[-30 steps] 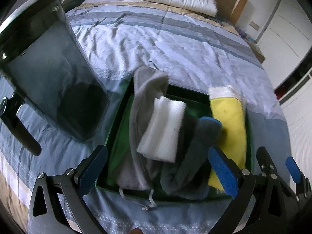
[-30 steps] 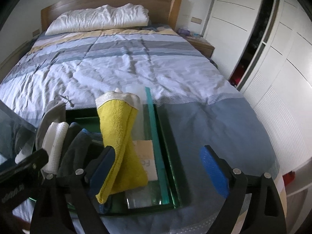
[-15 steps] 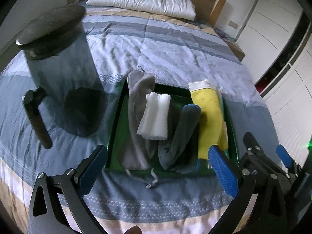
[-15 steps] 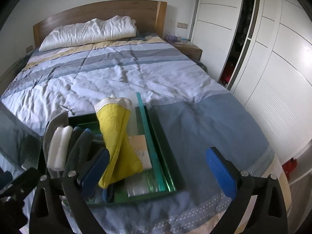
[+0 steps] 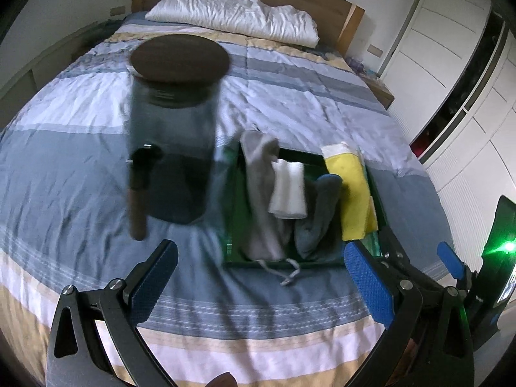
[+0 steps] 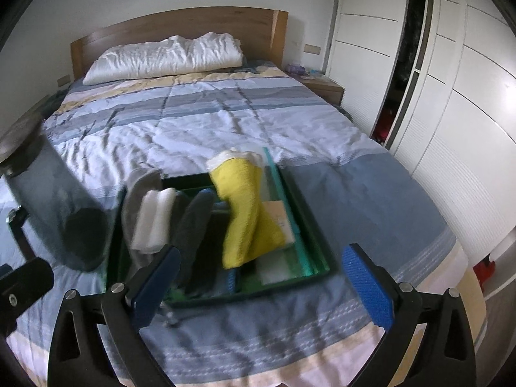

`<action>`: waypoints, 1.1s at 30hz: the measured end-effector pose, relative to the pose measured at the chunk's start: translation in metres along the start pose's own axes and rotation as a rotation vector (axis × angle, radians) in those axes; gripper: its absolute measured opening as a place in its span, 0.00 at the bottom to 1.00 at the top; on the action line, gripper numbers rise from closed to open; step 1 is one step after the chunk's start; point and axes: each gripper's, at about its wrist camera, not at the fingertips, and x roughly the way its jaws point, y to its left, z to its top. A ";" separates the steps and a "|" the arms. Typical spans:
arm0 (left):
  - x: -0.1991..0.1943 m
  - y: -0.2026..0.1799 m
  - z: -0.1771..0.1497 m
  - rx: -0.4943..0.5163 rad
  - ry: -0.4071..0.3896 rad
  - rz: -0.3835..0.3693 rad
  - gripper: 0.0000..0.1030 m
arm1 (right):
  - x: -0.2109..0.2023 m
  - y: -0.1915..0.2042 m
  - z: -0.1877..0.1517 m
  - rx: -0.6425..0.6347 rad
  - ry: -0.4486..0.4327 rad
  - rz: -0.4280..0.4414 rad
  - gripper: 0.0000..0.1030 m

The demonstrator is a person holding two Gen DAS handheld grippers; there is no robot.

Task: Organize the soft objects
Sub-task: 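Withdraw both grippers up and away from the green tray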

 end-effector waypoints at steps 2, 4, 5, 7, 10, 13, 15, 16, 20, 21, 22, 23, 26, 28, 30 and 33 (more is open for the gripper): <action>-0.005 0.010 0.000 0.001 -0.004 0.005 0.98 | -0.007 0.010 -0.003 -0.006 -0.004 0.004 1.00; -0.011 0.021 0.000 0.003 -0.011 0.012 0.98 | -0.013 0.020 -0.006 -0.010 -0.010 0.007 1.00; -0.014 0.026 0.000 0.005 -0.013 0.012 0.98 | -0.015 0.024 -0.008 -0.010 -0.012 0.009 1.00; -0.018 0.036 0.001 0.005 -0.017 0.010 0.98 | -0.022 0.034 -0.011 -0.009 -0.013 0.016 1.00; -0.023 0.051 0.002 0.017 -0.022 0.013 0.98 | -0.033 0.049 -0.016 -0.018 -0.021 0.022 1.00; -0.032 0.065 0.005 0.037 -0.045 0.016 0.98 | -0.044 0.064 -0.020 -0.018 -0.024 0.030 1.00; -0.039 0.077 0.007 0.052 -0.062 0.025 0.98 | -0.053 0.074 -0.021 -0.018 -0.030 0.035 1.00; -0.040 0.082 0.008 0.062 -0.066 0.026 0.98 | -0.056 0.078 -0.022 -0.017 -0.031 0.038 1.00; -0.043 0.101 0.006 0.091 -0.066 0.039 0.98 | -0.075 0.096 -0.027 -0.014 -0.037 0.047 1.00; -0.043 0.106 0.005 0.101 -0.062 0.043 0.98 | -0.080 0.100 -0.030 -0.015 -0.039 0.046 1.00; -0.043 0.108 0.004 0.107 -0.059 0.048 0.98 | -0.086 0.104 -0.032 -0.016 -0.040 0.045 1.00; -0.044 0.111 0.003 0.113 -0.058 0.055 0.98 | -0.088 0.107 -0.034 -0.016 -0.040 0.045 1.00; -0.048 0.118 -0.001 0.138 -0.066 0.084 0.98 | -0.097 0.117 -0.039 -0.012 -0.033 0.044 1.00; -0.051 0.121 -0.003 0.144 -0.067 0.087 0.98 | -0.103 0.121 -0.041 -0.012 -0.032 0.044 1.00; -0.054 0.123 -0.004 0.149 -0.066 0.086 0.98 | -0.108 0.125 -0.043 -0.011 -0.028 0.045 1.00; -0.059 0.126 -0.006 0.158 -0.071 0.094 0.98 | -0.115 0.130 -0.046 -0.011 -0.027 0.043 1.00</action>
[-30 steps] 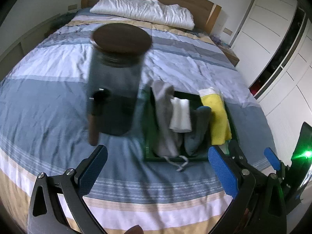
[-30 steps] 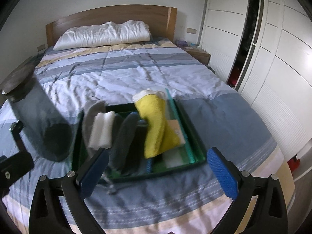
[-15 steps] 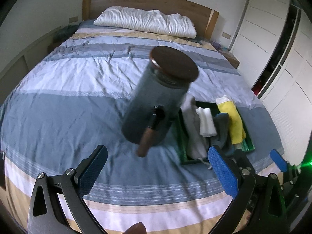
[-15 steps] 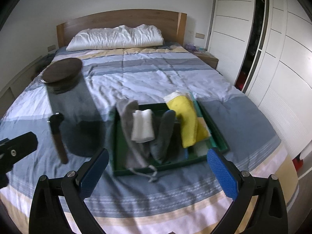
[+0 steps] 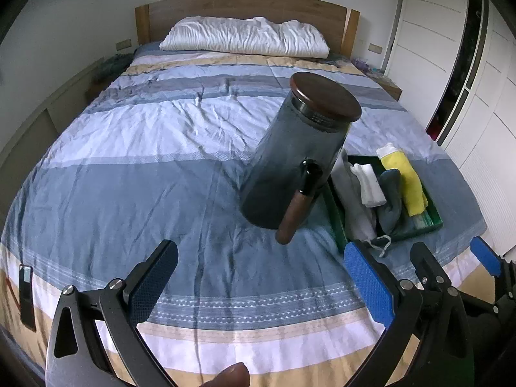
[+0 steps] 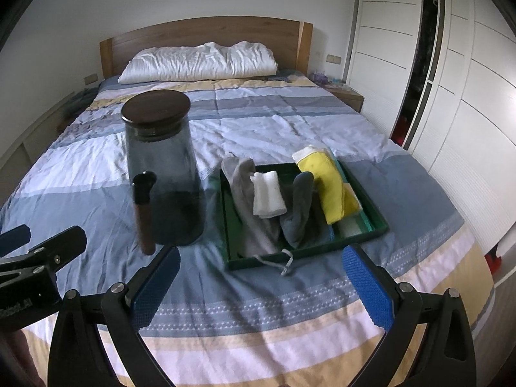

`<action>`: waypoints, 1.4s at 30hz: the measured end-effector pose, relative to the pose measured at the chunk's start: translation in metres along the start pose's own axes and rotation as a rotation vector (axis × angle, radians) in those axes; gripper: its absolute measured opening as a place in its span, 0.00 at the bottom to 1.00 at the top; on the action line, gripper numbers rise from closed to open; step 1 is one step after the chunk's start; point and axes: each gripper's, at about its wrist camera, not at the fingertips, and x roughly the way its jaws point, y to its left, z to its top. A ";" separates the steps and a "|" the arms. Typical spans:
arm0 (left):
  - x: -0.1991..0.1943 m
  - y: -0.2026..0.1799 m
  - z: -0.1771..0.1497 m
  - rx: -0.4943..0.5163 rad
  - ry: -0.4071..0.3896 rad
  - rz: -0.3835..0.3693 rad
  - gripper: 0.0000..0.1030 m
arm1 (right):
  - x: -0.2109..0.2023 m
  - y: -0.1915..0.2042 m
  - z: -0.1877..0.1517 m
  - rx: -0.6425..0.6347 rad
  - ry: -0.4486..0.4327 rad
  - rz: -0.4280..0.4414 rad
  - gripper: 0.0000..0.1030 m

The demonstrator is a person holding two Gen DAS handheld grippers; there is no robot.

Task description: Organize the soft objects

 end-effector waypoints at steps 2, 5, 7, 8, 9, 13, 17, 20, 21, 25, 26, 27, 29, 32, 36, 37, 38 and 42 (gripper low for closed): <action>-0.002 0.002 -0.001 0.003 0.000 -0.001 0.98 | -0.003 0.002 -0.002 -0.002 0.001 -0.003 1.00; -0.005 0.004 -0.002 0.000 0.000 -0.010 0.98 | -0.007 0.003 -0.003 -0.006 0.002 -0.011 1.00; -0.008 0.006 -0.001 -0.002 0.001 -0.015 0.98 | -0.011 0.003 -0.004 -0.006 0.004 -0.013 1.00; -0.009 0.006 -0.001 -0.003 0.003 -0.012 0.98 | -0.012 0.003 -0.004 -0.007 0.003 -0.014 1.00; -0.011 0.007 -0.001 -0.005 0.006 -0.011 0.98 | -0.014 0.003 -0.004 -0.008 0.001 -0.018 1.00; -0.019 0.009 -0.002 -0.006 -0.003 -0.007 0.98 | -0.021 0.002 -0.004 -0.003 -0.005 -0.024 1.00; -0.028 0.009 -0.002 0.012 -0.015 -0.003 0.98 | -0.032 0.002 -0.003 0.004 -0.013 -0.028 1.00; -0.033 0.010 -0.002 0.022 -0.020 0.002 0.98 | -0.039 0.004 -0.002 0.003 -0.017 -0.026 1.00; -0.035 0.011 -0.002 0.023 -0.018 0.002 0.98 | -0.043 0.005 -0.001 0.002 -0.018 -0.025 1.00; -0.042 0.014 -0.003 0.033 -0.016 0.010 0.98 | -0.052 0.007 -0.001 0.000 -0.015 -0.023 1.00; -0.044 0.014 -0.003 0.034 -0.016 0.009 0.98 | -0.055 0.007 0.000 0.001 -0.012 -0.022 1.00; -0.046 0.015 -0.003 0.036 -0.014 0.011 0.98 | -0.057 0.008 0.000 0.001 -0.010 -0.023 1.00; -0.049 0.016 -0.003 0.042 -0.014 0.014 0.98 | -0.062 0.008 0.001 0.005 -0.007 -0.021 1.00; -0.057 0.019 -0.004 0.051 -0.015 0.019 0.98 | -0.072 0.011 0.005 0.002 0.000 -0.019 1.00; -0.071 0.019 -0.004 0.073 -0.015 0.018 0.98 | -0.088 0.012 0.013 -0.001 0.015 -0.033 1.00; -0.074 0.020 -0.003 0.075 -0.012 0.017 0.98 | -0.092 0.013 0.014 -0.001 0.017 -0.036 1.00; -0.078 0.020 -0.003 0.080 -0.010 0.016 0.98 | -0.097 0.013 0.016 -0.001 0.022 -0.046 1.00; -0.096 0.021 -0.005 0.115 -0.005 0.008 0.98 | -0.117 0.012 0.022 -0.001 0.030 -0.065 1.00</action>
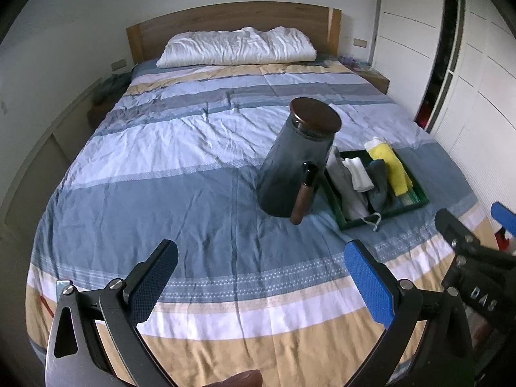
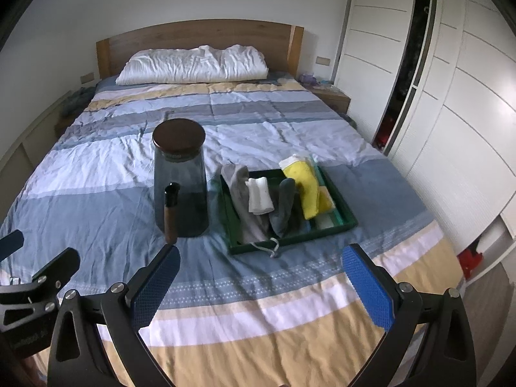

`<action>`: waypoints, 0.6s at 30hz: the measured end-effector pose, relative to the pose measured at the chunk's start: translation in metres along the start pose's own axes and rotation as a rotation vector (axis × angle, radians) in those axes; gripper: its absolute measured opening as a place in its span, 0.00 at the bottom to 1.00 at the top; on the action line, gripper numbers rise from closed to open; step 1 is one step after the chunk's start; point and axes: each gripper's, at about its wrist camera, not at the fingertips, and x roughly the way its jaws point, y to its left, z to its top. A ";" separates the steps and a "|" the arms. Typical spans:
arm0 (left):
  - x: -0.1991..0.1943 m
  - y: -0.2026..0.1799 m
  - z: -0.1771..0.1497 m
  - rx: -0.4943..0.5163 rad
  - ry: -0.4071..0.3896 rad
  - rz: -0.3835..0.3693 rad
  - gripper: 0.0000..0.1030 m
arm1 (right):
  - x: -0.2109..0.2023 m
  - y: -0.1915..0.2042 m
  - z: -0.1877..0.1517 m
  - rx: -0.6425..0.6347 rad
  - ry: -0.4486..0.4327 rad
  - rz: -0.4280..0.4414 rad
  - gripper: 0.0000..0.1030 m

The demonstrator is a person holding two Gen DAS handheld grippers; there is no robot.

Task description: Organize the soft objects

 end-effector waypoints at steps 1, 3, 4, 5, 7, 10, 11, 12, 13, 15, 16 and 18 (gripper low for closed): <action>-0.004 0.000 0.000 0.009 0.006 0.000 0.98 | -0.005 -0.001 0.001 -0.001 0.003 -0.005 1.00; -0.013 -0.002 -0.001 0.028 0.010 -0.006 0.98 | -0.017 -0.004 0.002 0.005 0.007 -0.012 1.00; -0.017 -0.003 -0.001 0.039 0.009 -0.007 0.98 | -0.022 -0.005 0.003 0.009 0.009 -0.017 1.00; -0.021 -0.004 -0.001 0.053 0.006 -0.008 0.98 | -0.029 -0.006 0.003 0.009 0.010 -0.021 1.00; -0.028 -0.006 -0.001 0.067 0.009 -0.016 0.98 | -0.038 -0.007 0.004 0.006 0.005 -0.033 1.00; -0.037 -0.006 0.003 0.067 0.010 -0.032 0.98 | -0.052 -0.010 0.007 0.001 -0.005 -0.050 1.00; -0.040 -0.006 0.005 0.061 0.011 -0.040 0.98 | -0.058 -0.011 0.009 0.002 -0.009 -0.057 1.00; -0.043 -0.006 0.006 0.060 0.008 -0.046 0.98 | -0.062 -0.012 0.009 0.004 -0.014 -0.057 1.00; -0.046 -0.007 0.007 0.065 0.002 -0.046 0.98 | -0.068 -0.014 0.010 0.008 -0.021 -0.058 1.00; -0.054 -0.010 0.008 0.090 -0.011 -0.033 0.98 | -0.076 -0.015 0.011 -0.001 -0.026 -0.062 1.00; -0.057 -0.011 0.009 0.096 -0.015 -0.034 0.98 | -0.081 -0.015 0.011 -0.009 -0.031 -0.065 1.00; -0.065 -0.014 0.011 0.106 -0.028 -0.035 0.98 | -0.088 -0.017 0.011 -0.014 -0.037 -0.066 1.00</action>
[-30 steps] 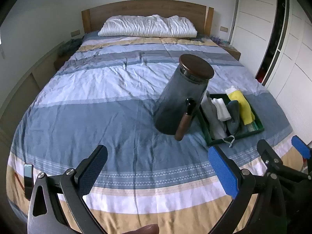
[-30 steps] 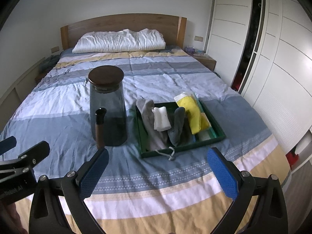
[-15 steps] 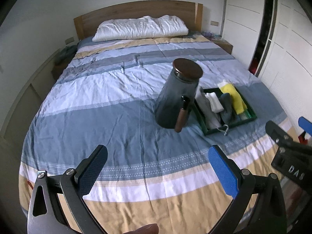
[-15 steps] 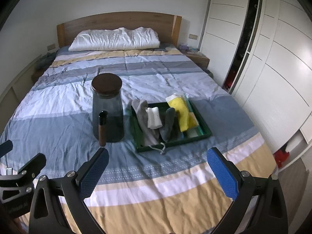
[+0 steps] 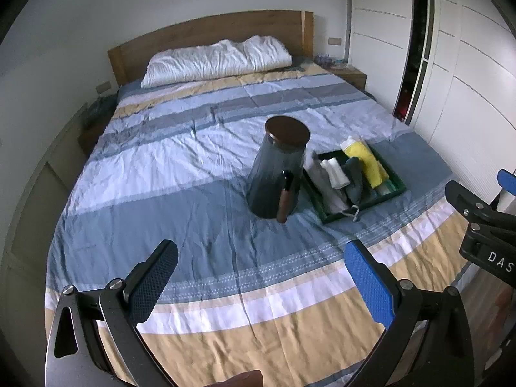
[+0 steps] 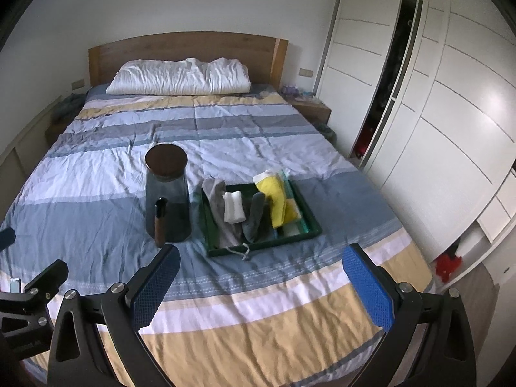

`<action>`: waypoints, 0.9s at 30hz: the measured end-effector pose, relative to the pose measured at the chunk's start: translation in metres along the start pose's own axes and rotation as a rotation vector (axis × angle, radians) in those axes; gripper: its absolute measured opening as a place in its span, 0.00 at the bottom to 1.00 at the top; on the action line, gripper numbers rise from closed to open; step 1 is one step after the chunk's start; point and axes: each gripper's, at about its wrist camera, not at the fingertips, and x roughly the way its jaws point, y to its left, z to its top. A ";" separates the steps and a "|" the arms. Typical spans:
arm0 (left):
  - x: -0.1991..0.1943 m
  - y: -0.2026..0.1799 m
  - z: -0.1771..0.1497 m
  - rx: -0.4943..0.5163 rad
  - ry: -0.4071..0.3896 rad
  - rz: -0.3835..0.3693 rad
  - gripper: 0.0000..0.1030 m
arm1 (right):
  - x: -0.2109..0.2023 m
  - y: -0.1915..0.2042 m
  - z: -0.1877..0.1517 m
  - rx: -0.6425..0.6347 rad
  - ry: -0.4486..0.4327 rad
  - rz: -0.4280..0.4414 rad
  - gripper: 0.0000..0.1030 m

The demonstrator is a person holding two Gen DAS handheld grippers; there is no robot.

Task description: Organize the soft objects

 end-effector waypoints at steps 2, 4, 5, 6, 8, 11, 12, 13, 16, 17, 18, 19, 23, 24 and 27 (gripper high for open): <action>-0.005 -0.003 0.002 0.011 -0.005 0.003 0.98 | -0.007 -0.002 0.001 -0.002 -0.010 -0.003 1.00; -0.010 -0.003 0.003 0.012 -0.008 0.005 0.98 | -0.013 -0.006 0.002 0.000 -0.014 0.004 1.00; -0.012 -0.004 0.004 0.013 -0.013 0.005 0.98 | -0.014 -0.008 0.002 0.001 -0.014 0.008 1.00; -0.015 -0.005 0.005 0.015 -0.019 0.008 0.98 | -0.017 -0.009 0.003 0.000 -0.018 0.009 1.00; -0.019 -0.007 0.007 0.014 -0.031 0.012 0.98 | -0.020 -0.012 0.005 -0.003 -0.027 0.012 1.00; -0.023 -0.010 0.012 0.006 -0.036 0.015 0.98 | -0.021 -0.017 0.009 -0.001 -0.032 0.031 1.00; -0.024 -0.011 0.014 0.000 -0.039 0.013 0.98 | -0.022 -0.018 0.011 -0.003 -0.037 0.035 1.00; -0.026 -0.011 0.015 -0.004 -0.042 0.013 0.98 | -0.022 -0.020 0.012 -0.003 -0.039 0.039 1.00; -0.029 -0.015 0.019 -0.006 -0.051 0.022 0.98 | -0.020 -0.025 0.013 -0.004 -0.038 0.051 1.00; -0.028 -0.016 0.020 -0.010 -0.049 0.023 0.98 | -0.019 -0.026 0.013 -0.006 -0.039 0.054 1.00; -0.028 -0.016 0.021 -0.015 -0.043 0.023 0.98 | -0.018 -0.027 0.013 -0.008 -0.037 0.056 1.00; -0.027 -0.017 0.021 -0.019 -0.040 0.023 0.98 | -0.016 -0.029 0.013 -0.010 -0.034 0.058 1.00; -0.026 -0.018 0.023 -0.031 -0.042 0.032 0.98 | -0.011 -0.032 0.013 -0.020 -0.026 0.057 1.00; -0.026 -0.018 0.024 -0.033 -0.043 0.032 0.98 | -0.009 -0.034 0.012 -0.018 -0.021 0.057 1.00; -0.025 -0.018 0.024 -0.038 -0.043 0.033 0.98 | -0.005 -0.036 0.013 -0.013 -0.008 0.056 1.00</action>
